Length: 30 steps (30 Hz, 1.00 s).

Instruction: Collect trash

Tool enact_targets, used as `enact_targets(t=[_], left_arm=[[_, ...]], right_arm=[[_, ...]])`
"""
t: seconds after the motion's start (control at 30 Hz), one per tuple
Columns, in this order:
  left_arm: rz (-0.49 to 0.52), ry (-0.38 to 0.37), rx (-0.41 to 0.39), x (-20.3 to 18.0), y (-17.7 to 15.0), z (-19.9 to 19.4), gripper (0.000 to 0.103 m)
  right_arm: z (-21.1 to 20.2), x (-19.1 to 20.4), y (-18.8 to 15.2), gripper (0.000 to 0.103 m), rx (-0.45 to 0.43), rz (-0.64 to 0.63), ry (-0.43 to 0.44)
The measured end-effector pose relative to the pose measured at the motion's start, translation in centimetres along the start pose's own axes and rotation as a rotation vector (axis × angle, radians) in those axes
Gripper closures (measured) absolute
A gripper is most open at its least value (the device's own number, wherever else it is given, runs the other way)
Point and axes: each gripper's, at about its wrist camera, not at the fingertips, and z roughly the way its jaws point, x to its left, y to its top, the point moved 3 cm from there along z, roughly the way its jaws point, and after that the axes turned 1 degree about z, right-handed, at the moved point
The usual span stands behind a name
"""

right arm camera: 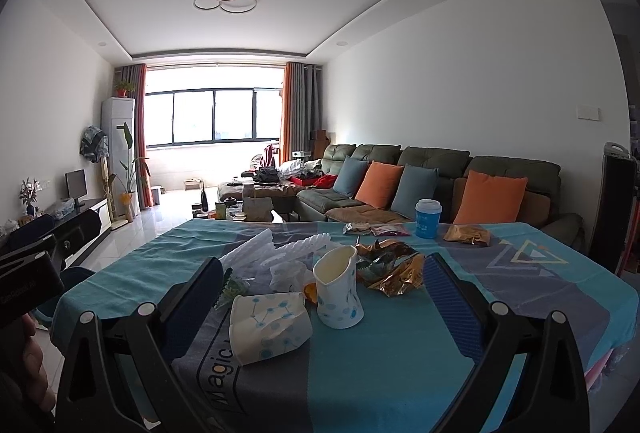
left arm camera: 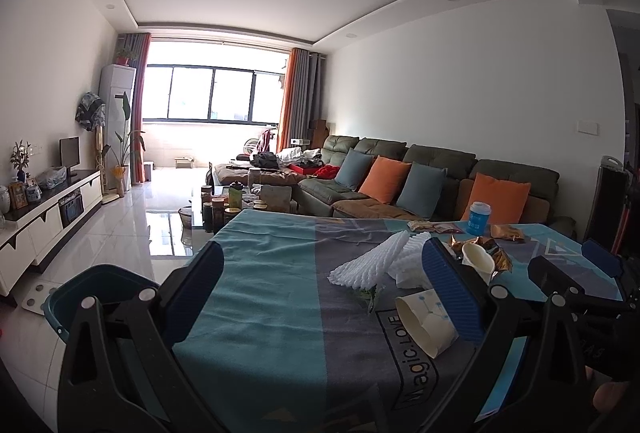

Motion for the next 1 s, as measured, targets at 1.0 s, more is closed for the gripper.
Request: enact_targets(t=[1.0], left_arm=[[0.016,-0.015,0.032,-0.53,-0.24,0.24,0.005]], right_arm=[[0.15,-0.54,-0.01,0.006,0.017,0.010,-0.024]])
